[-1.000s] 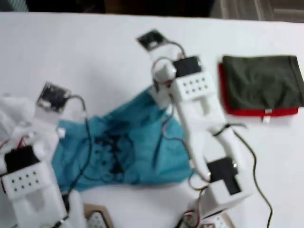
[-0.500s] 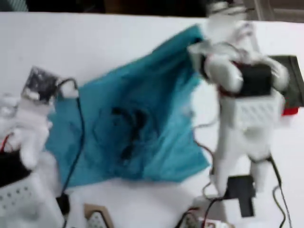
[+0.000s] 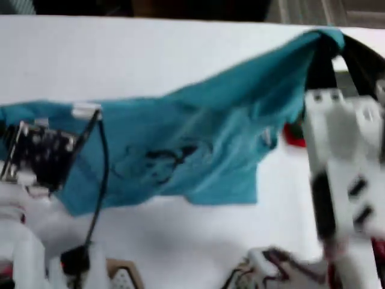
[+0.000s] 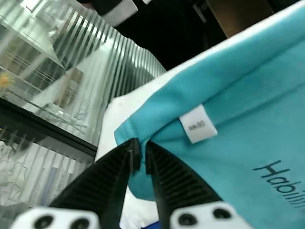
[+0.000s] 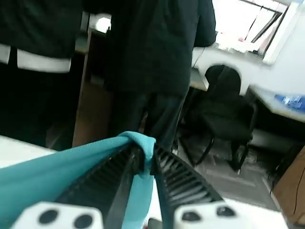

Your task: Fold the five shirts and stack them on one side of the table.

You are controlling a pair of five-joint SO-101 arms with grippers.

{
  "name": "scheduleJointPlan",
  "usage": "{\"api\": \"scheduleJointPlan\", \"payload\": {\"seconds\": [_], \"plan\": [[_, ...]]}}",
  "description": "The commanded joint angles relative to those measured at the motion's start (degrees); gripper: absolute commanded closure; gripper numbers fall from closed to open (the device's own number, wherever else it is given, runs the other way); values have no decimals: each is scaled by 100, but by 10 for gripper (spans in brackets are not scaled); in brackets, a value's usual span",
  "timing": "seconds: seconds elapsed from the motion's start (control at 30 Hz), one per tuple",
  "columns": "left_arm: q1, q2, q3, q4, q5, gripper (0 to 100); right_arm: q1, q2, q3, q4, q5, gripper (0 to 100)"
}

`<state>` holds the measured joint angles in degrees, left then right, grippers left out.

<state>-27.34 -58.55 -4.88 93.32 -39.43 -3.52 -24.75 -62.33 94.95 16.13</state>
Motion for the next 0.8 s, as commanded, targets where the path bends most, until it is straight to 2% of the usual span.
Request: {"api": "scheduleJointPlan", "payload": {"seconds": [0.0,0.33,0.57,0.77], "plan": [[26,53,-312,176,26,974,84,-277,-62,171,18,978],[26,9,-1095,431,53,974,127,-391,-879,268,44,979],[26,9,-1437,791,62,974,119,-1218,-985,268,9,979],[26,9,-1473,853,387,974,127,-1903,-976,180,44,979]]}}
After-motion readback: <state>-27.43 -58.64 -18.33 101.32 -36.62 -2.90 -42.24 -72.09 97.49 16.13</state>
